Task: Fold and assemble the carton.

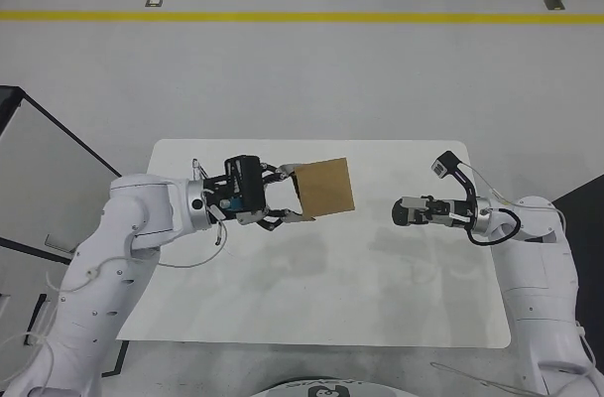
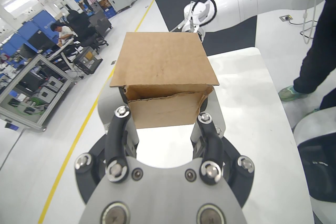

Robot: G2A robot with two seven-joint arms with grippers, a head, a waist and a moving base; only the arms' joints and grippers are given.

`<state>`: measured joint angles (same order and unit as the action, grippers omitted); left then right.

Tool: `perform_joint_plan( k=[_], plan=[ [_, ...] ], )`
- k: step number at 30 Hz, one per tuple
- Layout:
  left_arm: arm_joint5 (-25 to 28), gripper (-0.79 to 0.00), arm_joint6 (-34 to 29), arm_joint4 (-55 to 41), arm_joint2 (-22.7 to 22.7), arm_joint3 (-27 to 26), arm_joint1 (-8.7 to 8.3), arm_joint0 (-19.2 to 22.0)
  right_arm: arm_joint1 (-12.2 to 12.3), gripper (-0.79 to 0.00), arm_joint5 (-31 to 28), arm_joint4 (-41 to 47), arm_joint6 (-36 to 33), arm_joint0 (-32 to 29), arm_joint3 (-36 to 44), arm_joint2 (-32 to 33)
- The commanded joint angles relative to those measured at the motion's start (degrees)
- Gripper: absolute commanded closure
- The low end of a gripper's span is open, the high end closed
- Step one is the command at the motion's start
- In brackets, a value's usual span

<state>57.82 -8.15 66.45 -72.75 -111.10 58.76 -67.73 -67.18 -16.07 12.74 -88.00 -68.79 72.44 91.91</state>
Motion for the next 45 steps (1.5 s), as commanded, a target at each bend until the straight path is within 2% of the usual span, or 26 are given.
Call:
perform_joint_plan(
  k=[1,4,12,15,24,27,37,39,42,45],
  plan=[
    [0.18,0.0,0.53,0.38,0.98,1.38,-0.13,0.29,0.0,-0.785,0.0,0.0,0.0,0.0,0.0,0.0],
    [0.18,0.0,1.51,0.76,1.8,3.62,-0.38,0.86,0.0,-0.785,0.0,0.0,0.0,0.0,0.0,0.0],
    [-0.32,0.0,1.38,1.04,1.94,3.62,-0.36,0.66,0.0,-0.785,0.0,0.0,0.0,0.0,0.0,0.0],
    [0.0,0.0,2.14,3.05,3.47,5.39,-0.23,0.95,0.0,-0.785,0.0,0.0,0.0,0.0,0.0,0.0],
    [0.18,0.0,11.13,11.54,9.52,17.03,0.41,5.71,0.0,-0.785,0.0,0.0,0.0,0.0,0.0,0.0],
    [-0.06,0.0,15.13,11.12,11.44,21.27,0.93,7.02,0.0,-0.785,0.0,0.0,0.0,0.0,0.0,0.0],
    [-0.39,0.0,15.02,11.15,11.44,21.32,0.94,6.9,0.0,-0.785,0.0,0.0,0.0,0.0,0.0,0.0],
    [-1.53,0.0,12.86,13.41,12.12,21.12,0.96,6.9,0.0,-0.785,0.0,0.0,0.0,0.0,0.0,0.0],
    [0.18,0.0,12.9,15.08,13.32,23.78,0.98,7.82,0.0,-0.785,0.0,0.0,0.0,0.0,0.0,0.0],
    [0.18,0.0,15.75,16.37,16.29,27.32,0.79,8.84,0.0,-0.785,0.0,0.0,0.0,0.0,0.0,0.0]
  ],
)
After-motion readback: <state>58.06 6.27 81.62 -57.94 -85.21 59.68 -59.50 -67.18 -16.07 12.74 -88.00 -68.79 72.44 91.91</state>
